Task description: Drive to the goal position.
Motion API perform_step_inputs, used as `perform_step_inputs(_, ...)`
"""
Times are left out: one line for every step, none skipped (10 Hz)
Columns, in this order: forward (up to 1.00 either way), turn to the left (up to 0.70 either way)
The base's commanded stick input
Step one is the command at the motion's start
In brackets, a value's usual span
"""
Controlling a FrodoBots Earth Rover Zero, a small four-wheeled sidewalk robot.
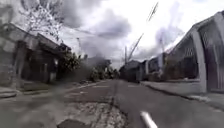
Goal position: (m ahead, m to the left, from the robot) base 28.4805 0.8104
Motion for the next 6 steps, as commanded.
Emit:
perform_step_inputs(0.85,0.00)
perform_step_inputs(0.85,0.00)
perform_step_inputs(0.85,0.00)
perform_step_inputs(0.85,0.00)
perform_step_inputs(0.85,0.00)
perform_step_inputs(0.85,0.00)
